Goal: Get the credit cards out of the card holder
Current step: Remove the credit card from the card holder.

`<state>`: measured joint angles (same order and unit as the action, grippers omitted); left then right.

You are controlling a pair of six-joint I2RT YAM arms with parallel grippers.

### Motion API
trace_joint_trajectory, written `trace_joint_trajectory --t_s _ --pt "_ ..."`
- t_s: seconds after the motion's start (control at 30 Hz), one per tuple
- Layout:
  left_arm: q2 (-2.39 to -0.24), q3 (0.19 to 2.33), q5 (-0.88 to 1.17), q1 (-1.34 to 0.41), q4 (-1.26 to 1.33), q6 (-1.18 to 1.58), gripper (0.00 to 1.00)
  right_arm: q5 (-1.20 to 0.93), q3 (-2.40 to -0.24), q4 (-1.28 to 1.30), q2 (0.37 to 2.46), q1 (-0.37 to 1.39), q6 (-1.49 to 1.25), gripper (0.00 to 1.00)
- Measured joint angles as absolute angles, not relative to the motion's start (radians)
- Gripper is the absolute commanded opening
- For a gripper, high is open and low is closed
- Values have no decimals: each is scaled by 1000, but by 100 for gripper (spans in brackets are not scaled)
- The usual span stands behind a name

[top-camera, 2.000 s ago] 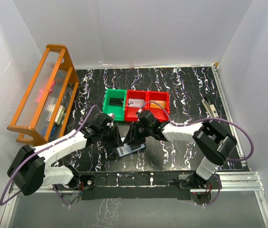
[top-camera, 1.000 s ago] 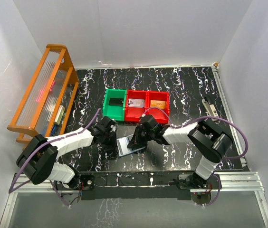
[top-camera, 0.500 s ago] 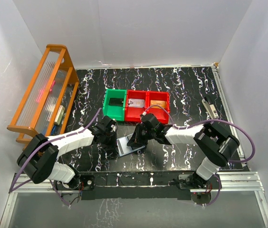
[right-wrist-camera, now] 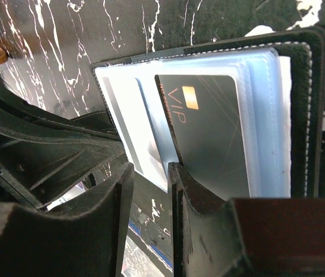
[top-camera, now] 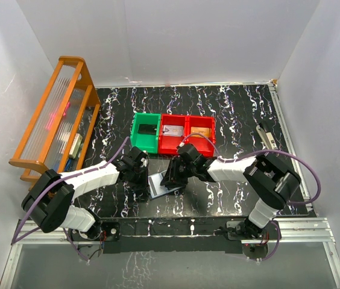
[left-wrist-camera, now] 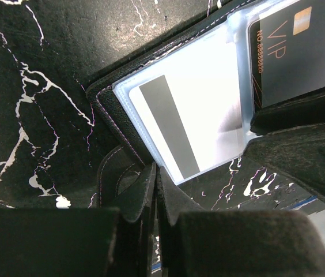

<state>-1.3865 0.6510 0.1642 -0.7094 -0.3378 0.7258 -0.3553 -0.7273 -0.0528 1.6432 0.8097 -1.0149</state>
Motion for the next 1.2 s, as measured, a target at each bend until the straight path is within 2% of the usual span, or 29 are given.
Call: trace_joint_trajectory --t_s 0.43,1.0,1.1,1.2 --pt "-1386 651 164 -709 -341 725 0 -406 -731 -93 1691 809 -1006 0" --pt "-1386 658 151 -709 -357 717 0 -357 -669 -86 1596 798 -1024 0" --pt "-1382 662 145 -709 -368 716 8 -358 -658 -87 1596 797 -1026 0" --pt "-1361 673 138 -709 -391 714 22 -358 -657 -88 1596 797 -1028 0"
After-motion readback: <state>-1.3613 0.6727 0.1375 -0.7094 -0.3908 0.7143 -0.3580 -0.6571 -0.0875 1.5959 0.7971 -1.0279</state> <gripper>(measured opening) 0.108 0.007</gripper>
